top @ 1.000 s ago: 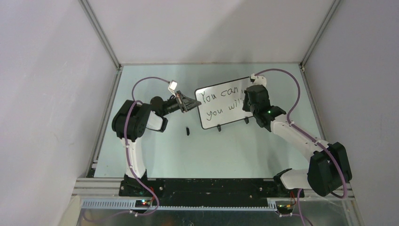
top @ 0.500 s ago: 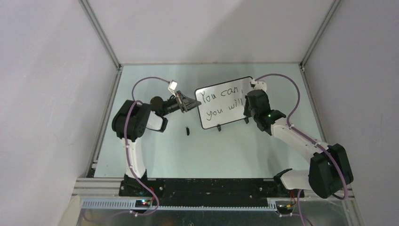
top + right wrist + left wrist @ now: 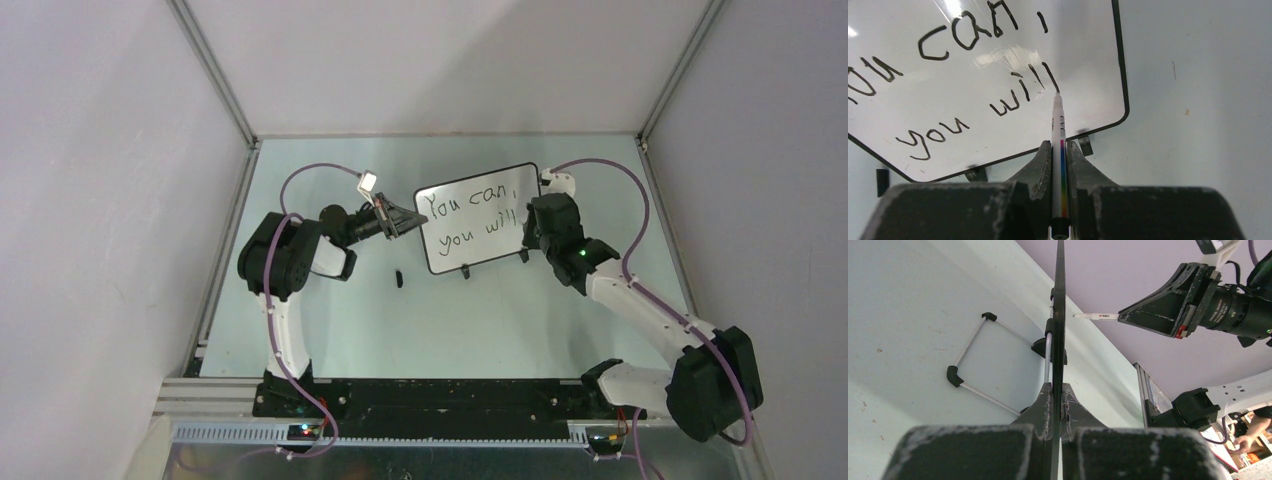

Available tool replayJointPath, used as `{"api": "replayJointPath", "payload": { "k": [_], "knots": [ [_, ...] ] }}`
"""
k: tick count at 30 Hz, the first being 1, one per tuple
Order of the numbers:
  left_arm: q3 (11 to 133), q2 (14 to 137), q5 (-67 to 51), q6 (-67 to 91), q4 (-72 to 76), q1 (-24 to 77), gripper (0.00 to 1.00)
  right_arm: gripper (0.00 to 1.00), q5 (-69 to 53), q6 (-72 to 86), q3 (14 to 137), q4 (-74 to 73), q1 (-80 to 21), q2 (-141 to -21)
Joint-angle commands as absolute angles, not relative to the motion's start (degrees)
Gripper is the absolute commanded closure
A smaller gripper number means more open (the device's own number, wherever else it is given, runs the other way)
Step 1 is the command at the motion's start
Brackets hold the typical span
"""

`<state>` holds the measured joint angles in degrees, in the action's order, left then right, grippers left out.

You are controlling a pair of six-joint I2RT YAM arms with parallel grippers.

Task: Write a sentence on the whiteboard

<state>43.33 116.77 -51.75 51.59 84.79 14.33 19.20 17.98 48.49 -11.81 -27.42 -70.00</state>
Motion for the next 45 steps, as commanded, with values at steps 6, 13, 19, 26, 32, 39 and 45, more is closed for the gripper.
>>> {"api": "replayJointPath", "payload": {
  "k": [6, 13, 19, 26, 32, 39, 45],
  "knots": [
    [44.31, 115.59, -53.36, 52.3, 87.8, 14.11, 1.0, 1.0, 21.57, 18.33, 48.17, -11.86, -27.22, -68.6],
    [44.21, 115.42, -53.45, 52.25, 87.8, 14.19, 1.0, 1.0, 22.58, 18.83, 48.02, -11.48, -26.88, -70.37],
    [44.15, 115.4, -53.47, 52.29, 87.8, 14.18, 1.0, 1.0, 22.61, 18.72, 47.9, -10.17, -26.41, -71.44],
    [44.11, 115.3, -53.4, 52.22, 87.8, 14.19, 1.0, 1.0, 22.33, 18.26, 47.9, -7.81, -25.8, -72.76],
    [44.21, 115.4, -53.36, 52.29, 87.82, 14.17, 1.0, 1.0, 21.77, 18.28, 47.91, -6.51, -25.42, -73.51],
    [44.16, 115.39, -53.41, 52.29, 87.8, 14.15, 1.0, 1.0, 21.39, 18.2, 47.92, -5.89, -25.19, -74.04],
    [44.16, 115.31, -53.44, 52.3, 87.8, 14.17, 1.0, 1.0, 20.98, 18.59, 47.92, -5.95, -24.87, -75.28]
  ]
}}
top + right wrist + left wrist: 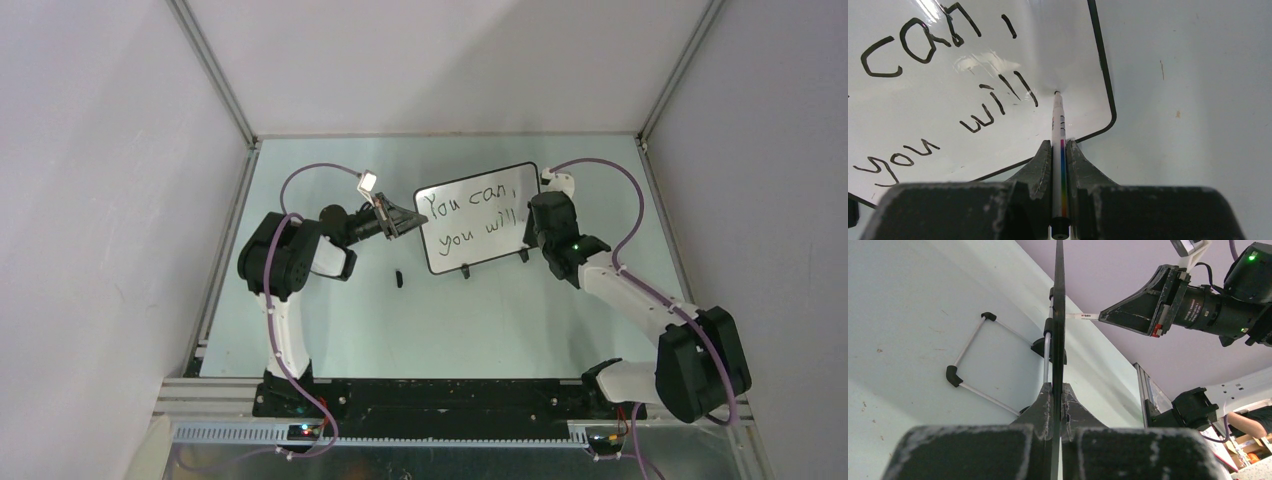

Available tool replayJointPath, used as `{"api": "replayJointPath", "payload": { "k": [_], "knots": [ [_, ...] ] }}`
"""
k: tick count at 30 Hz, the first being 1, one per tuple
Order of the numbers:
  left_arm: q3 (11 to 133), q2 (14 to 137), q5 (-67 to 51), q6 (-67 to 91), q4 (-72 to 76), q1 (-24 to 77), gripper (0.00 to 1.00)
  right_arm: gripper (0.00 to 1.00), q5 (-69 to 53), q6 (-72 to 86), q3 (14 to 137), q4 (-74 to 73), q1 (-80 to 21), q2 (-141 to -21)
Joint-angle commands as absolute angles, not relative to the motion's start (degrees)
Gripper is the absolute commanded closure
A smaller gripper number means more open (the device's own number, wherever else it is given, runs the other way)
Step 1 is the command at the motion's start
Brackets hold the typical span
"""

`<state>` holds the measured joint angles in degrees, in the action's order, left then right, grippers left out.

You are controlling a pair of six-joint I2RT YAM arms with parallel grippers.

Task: Write a sentence on the whiteboard

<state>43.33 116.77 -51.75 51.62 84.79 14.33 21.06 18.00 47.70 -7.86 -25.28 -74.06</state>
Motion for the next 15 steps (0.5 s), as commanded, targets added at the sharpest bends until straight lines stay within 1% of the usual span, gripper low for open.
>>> {"api": "replayJointPath", "payload": {
  "k": [1, 6, 12, 13, 15],
  "knots": [
    [44.19, 115.27, -53.44, 52.3, 87.8, 14.15, 1.0, 1.0, 21.04, 18.66, 47.91, -6.21, -24.81, -75.3],
    [44.03, 115.16, -53.36, 52.29, 87.8, 14.16, 1.0, 1.0, 20.97, 18.82, 47.94, -6.92, -24.76, -73.57],
    [44.03, 115.07, -53.11, 52.36, 87.8, 14.22, 1.0, 1.0, 19.87, 19.31, 47.9, -10.82, -24.82, -64.68],
    [43.99, 115.12, -53.05, 52.38, 87.8, 14.18, 0.99, 1.0, 19.47, 19.44, 47.86, -11.39, -24.95, -62.71],
    [44.03, 115.13, -52.85, 52.43, 87.8, 14.14, 0.93, 1.0, 19.26, 19.58, 47.43, -12.59, -25.3, -60.07]
  ]
}}
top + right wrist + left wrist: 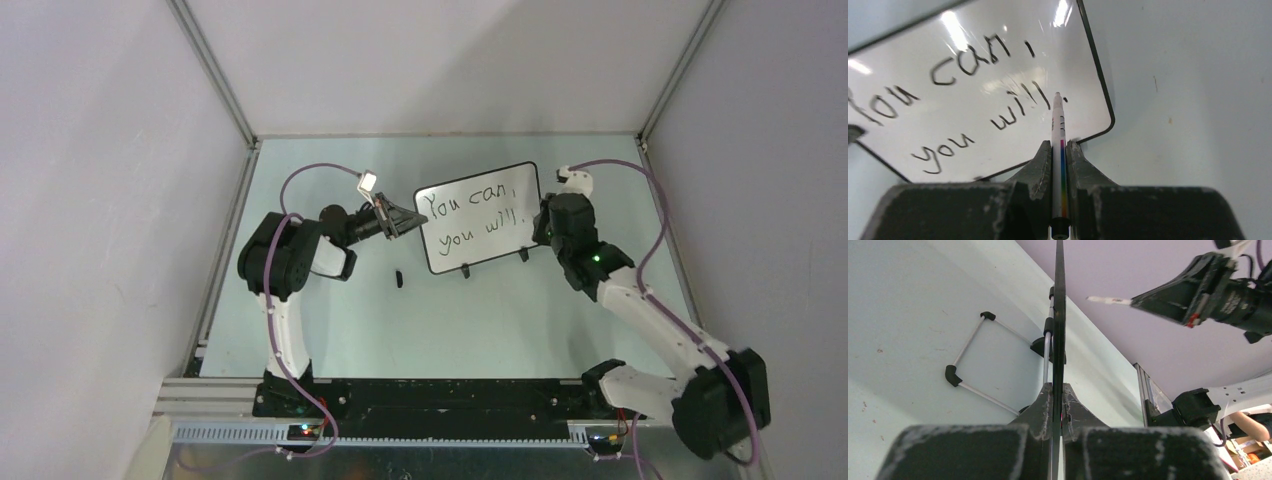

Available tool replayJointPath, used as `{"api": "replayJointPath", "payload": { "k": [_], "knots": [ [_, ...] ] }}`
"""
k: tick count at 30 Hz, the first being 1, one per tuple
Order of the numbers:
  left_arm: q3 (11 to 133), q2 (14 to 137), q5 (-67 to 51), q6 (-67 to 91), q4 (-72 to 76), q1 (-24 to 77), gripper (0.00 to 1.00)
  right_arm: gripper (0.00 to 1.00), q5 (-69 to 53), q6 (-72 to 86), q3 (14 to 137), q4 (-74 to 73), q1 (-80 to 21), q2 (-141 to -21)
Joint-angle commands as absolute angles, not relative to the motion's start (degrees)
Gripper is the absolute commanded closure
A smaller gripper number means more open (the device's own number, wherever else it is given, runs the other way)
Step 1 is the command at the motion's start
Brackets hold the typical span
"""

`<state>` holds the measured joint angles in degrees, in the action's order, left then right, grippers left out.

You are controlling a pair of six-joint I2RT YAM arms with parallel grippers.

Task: Write a sentence on the whiteboard

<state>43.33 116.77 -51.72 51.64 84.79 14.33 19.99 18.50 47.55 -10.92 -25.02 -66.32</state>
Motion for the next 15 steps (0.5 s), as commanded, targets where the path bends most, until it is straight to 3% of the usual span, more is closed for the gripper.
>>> {"api": "replayJointPath", "payload": {
  "k": [1, 6, 15],
  "knots": [
    [44.03, 115.14, -52.65, 52.49, 87.8, 14.13, 0.85, 1.0, 19.21, 19.59, 46.88, -13.19, -25.51, -59.3],
    [43.63, 114.8, -51.34, 53.02, 87.8, 14.06, 0.65, 1.0, 18.58, 20.25, 44.56, -14.25, -25.61, -55.04],
    [41.67, 111.82, -47.42, 56.14, 87.72, 13.39, 0.48, 1.0, 15.9, 21.28, 41.63, -12.44, -26.1, -52.41]
  ]
}}
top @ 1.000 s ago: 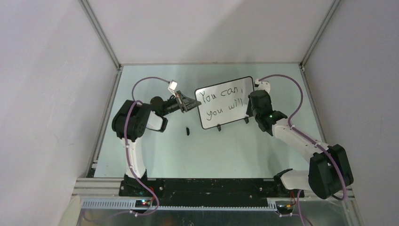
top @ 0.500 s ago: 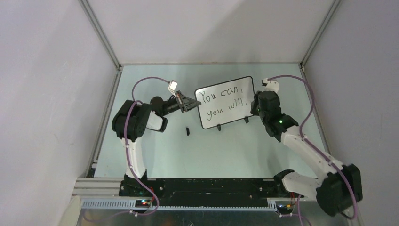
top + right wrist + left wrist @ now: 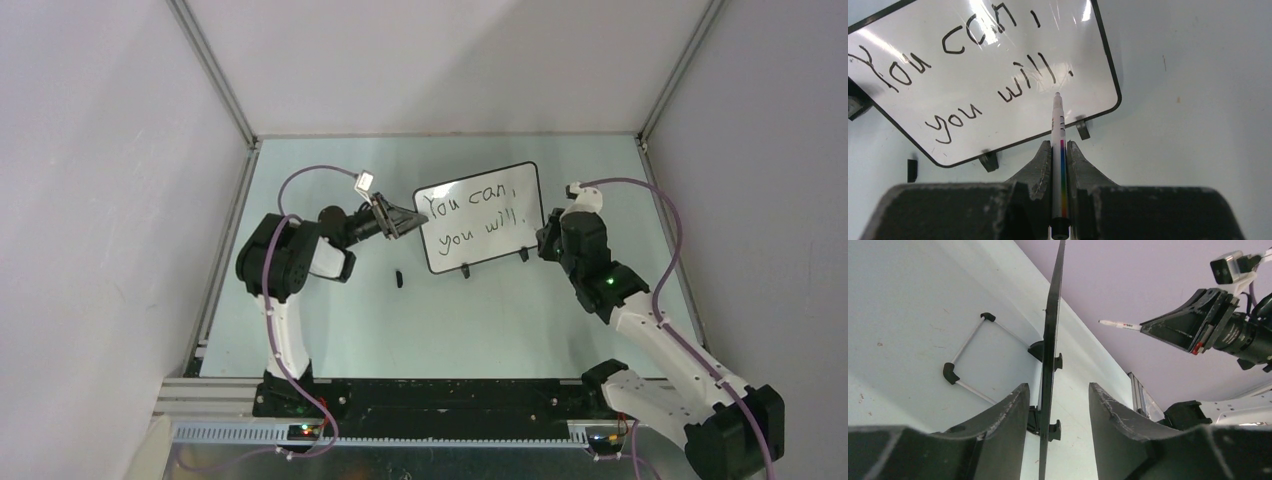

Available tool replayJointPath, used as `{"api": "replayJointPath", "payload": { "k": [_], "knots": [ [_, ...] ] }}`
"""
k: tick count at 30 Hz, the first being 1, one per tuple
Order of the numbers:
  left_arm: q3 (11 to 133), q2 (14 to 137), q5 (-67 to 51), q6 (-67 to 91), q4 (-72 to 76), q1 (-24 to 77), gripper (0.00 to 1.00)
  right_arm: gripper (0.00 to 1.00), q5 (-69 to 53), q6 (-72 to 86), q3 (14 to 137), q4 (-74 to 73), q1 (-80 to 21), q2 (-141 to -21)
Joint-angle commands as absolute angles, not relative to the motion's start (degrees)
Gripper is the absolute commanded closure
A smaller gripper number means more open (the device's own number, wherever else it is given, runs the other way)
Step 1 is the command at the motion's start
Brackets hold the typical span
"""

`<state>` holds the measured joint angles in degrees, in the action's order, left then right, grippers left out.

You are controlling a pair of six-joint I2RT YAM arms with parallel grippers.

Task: Write a sentence on the whiteboard
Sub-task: Write a sentence on the whiteboard, then pick up the pen cap from the center of the board.

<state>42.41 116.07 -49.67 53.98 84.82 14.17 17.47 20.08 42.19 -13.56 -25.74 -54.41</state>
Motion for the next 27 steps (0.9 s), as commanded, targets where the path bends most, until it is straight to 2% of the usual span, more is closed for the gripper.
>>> {"api": "replayJointPath", "payload": {
  "k": [1, 8, 13, 15, 16, 19, 22, 24, 27],
  "knots": [
    [40.87, 111.41, -46.57, 56.33, 87.56, 13.13, 0.46, 1.0, 15.64, 21.32, 41.37, -12.32, -26.12, -52.13],
    [30.3, 102.76, -42.39, 56.68, 86.31, 9.22, 0.45, 1.0, 14.65, 22.19, 37.71, -10.31, -26.23, -47.65],
    [23.27, 92.39, -37.16, 50.55, 73.42, 8.2, 0.44, 1.0, 13.28, 22.82, 36.66, -9.26, -26.5, -47.42],
    [20.94, 88.38, -34.97, 48.99, 68.08, 8.19, 0.35, 1.0, 13.34, 22.9, 36.42, -9.07, -26.96, -47.39],
    [19.69, 87.04, -33.11, 47.86, 63.73, 8.18, 0.26, 1.0, 13.44, 22.92, 36.04, -8.66, -27.2, -47.34],
    [17.65, 76.98, -27.6, 41.8, 51.94, 9.35, 0.13, 1.0, 13.74, 22.94, 35.13, -7.75, -27.67, -46.89],
    [18.35, 65.36, -13.91, 34.38, 27.49, 13.55, 0.04, 1.0, 14.12, 22.9, 34.65, -6.88, -28.16, -47.04],
    [20.17, 56.62, -3.43, 30.8, 13.59, 16.36, 0.01, 1.0, 14.63, 22.84, 34.55, -6.56, -28.58, -47.41],
    [21.22, 43.49, 10.24, 32.28, 1.47, 17.37, 0.01, 1.0, 15.11, 22.94, 34.5, -6.21, -28.99, -48.18]
  ]
}}
